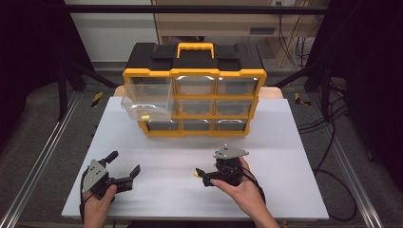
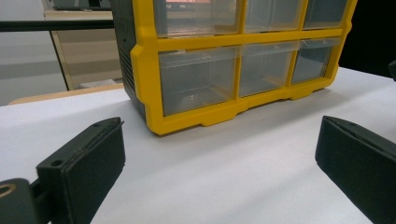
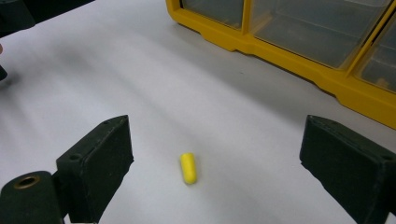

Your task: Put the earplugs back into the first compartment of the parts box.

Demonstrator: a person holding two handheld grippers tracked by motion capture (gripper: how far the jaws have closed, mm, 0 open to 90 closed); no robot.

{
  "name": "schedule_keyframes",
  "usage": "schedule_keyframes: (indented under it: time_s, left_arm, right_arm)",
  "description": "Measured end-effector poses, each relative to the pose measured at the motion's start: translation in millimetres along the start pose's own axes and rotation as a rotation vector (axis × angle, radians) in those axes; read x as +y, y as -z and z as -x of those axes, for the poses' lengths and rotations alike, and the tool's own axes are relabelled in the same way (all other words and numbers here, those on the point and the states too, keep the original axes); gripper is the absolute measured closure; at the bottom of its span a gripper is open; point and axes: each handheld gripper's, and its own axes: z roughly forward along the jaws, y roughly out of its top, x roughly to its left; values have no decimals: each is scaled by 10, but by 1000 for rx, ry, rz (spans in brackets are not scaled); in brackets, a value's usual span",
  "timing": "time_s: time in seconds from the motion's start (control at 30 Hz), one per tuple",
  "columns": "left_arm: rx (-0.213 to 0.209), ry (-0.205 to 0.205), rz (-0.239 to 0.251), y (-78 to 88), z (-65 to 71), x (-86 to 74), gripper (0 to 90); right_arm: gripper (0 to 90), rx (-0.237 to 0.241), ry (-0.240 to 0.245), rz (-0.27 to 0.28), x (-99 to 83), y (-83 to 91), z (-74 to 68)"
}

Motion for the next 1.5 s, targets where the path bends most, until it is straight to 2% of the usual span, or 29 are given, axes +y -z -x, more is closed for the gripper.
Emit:
schedule_keyframes:
  time_s: [0.53, 0.7, 0.77, 0.93, 1.1, 1.3, 1.5]
  left_arm:
    - [0, -3, -1, 9, 4, 3, 12]
    - [0, -4, 0, 8, 4, 5, 12]
    - [-1, -5, -1, 4, 3, 4, 12]
    - [-1, -8, 0, 3, 8, 6, 12]
    - [-3, -10, -1, 2, 14, 8, 12]
    - [-1, -8, -1, 7, 5, 7, 12]
    - [-3, -8, -1, 3, 8, 7, 12]
  right_arm:
    - [141, -4, -11, -56, -141, -125, -21]
    - [256, -18, -2, -93, -181, -175, -27]
    - [336, -12, 0, -104, -204, -207, -19]
    - [473, 9, -2, -133, -251, -293, -5]
    - [592, 40, 38, -144, -245, -401, -60]
    - [716, 41, 80, -163, -256, -530, -99]
    - [809, 45, 105, -176, -279, -547, -98]
